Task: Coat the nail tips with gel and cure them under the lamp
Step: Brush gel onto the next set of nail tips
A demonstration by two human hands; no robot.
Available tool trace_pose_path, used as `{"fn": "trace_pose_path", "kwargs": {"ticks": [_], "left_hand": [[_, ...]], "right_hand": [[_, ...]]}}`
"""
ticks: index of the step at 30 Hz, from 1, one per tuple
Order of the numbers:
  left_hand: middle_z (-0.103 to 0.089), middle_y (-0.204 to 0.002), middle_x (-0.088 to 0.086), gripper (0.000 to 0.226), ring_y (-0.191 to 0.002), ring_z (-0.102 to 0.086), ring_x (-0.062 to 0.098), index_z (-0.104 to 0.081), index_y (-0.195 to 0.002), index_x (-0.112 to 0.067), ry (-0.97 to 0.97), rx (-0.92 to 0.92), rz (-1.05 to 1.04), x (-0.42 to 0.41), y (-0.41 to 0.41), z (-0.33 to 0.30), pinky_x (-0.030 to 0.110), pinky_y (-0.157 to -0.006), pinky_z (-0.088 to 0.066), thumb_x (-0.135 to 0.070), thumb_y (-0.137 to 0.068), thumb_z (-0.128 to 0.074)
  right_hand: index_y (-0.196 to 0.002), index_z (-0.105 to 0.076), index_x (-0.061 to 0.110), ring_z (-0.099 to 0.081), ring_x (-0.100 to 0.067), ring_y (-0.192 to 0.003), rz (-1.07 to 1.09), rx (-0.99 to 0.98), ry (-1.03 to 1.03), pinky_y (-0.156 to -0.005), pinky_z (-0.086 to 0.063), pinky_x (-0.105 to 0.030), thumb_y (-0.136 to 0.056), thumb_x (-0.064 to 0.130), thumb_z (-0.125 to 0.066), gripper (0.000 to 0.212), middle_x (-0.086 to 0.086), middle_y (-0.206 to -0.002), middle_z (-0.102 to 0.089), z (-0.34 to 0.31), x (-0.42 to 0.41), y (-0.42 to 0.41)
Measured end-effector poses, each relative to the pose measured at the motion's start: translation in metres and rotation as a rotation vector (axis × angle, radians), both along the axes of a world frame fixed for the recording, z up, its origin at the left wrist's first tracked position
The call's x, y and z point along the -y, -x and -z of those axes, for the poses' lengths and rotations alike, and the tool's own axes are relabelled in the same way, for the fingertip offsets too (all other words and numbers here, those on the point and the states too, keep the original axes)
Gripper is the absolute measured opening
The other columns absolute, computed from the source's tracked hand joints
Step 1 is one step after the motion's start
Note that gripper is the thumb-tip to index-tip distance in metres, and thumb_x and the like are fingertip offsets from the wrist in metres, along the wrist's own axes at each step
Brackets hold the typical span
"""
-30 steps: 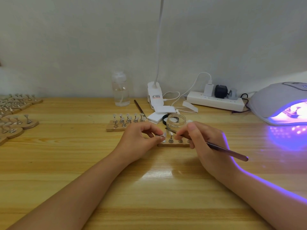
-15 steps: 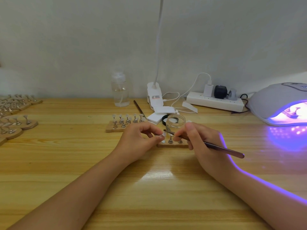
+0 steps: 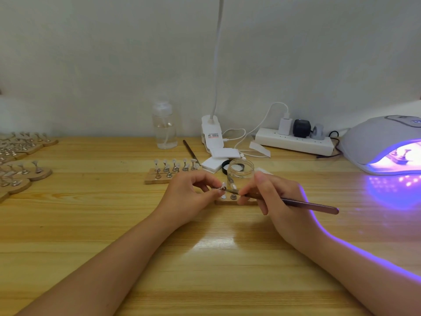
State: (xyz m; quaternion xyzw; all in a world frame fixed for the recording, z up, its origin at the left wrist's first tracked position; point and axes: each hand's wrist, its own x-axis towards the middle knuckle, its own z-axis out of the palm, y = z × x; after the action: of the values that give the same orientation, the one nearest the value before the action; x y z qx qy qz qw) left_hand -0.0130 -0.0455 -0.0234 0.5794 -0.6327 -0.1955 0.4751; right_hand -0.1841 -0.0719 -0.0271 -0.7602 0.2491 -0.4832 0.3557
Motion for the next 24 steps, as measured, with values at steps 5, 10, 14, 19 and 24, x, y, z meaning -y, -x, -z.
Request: {"fn": "trace_pose_path", "kwargs": {"ticks": [5, 10, 14, 19, 24], "left_hand": [[-0.061, -0.067, -0.013, 0.014, -0.058, -0.051, -0.01, -0.065, -0.07, -0.021, -0.012, -0.028, 0.001, -0.0002, -0.0003, 0.0001, 0.002, -0.054, -0.036, -0.01, -0.073, -0.074], [-0.062, -0.068, -0.013, 0.012, -0.06, -0.052, -0.009, -0.066, -0.071, -0.02, -0.013, -0.054, -0.005, 0.0003, -0.0008, 0.0, 0.002, -0.055, -0.037, -0.01, -0.073, -0.073], [-0.062, -0.067, -0.013, 0.014, -0.059, -0.052, -0.009, -0.067, -0.071, -0.019, -0.008, -0.083, -0.004, 0.0008, -0.0009, 0.0006, 0.002, -0.054, -0.036, -0.008, -0.073, -0.073], [-0.061, -0.065, -0.014, 0.015, -0.058, -0.051, -0.009, -0.067, -0.069, -0.02, 0.022, -0.079, 0.015, 0.0007, -0.0012, 0.0014, 0.002, -0.052, -0.035, -0.008, -0.072, -0.074], [-0.062, -0.067, -0.013, 0.014, -0.059, -0.052, -0.009, -0.067, -0.069, -0.021, 0.043, -0.07, 0.01, 0.0003, -0.0009, 0.0011, 0.002, -0.054, -0.035, -0.009, -0.072, -0.073]], "right_hand": [[-0.068, -0.067, 0.011, -0.054, 0.001, -0.051, -0.028, 0.059, 0.003, -0.056, -0.037, -0.005, -0.091, 0.034, -0.041, 0.042, -0.002, -0.051, -0.059, 0.0009, -0.0016, 0.0021], [-0.079, -0.066, 0.023, -0.058, 0.001, -0.062, 0.085, 0.028, 0.066, -0.06, -0.041, -0.008, -0.089, 0.04, -0.041, 0.032, 0.007, -0.071, -0.067, -0.0022, 0.0008, 0.0022], [-0.093, -0.059, 0.035, -0.061, 0.0, -0.061, 0.136, 0.004, 0.072, -0.056, -0.045, -0.012, -0.091, 0.033, -0.053, 0.007, 0.016, -0.077, -0.07, -0.0037, 0.0, -0.0002], [-0.091, -0.059, 0.032, -0.061, -0.009, -0.065, 0.144, -0.043, 0.134, -0.053, -0.048, -0.021, -0.082, 0.018, -0.062, 0.016, 0.011, -0.077, -0.067, -0.0012, 0.0006, 0.0003], [-0.078, -0.064, 0.022, -0.057, -0.01, -0.064, 0.158, -0.152, 0.278, -0.052, -0.043, -0.018, -0.075, 0.015, -0.062, 0.008, 0.007, -0.071, -0.063, -0.001, 0.0006, -0.0003]]}}
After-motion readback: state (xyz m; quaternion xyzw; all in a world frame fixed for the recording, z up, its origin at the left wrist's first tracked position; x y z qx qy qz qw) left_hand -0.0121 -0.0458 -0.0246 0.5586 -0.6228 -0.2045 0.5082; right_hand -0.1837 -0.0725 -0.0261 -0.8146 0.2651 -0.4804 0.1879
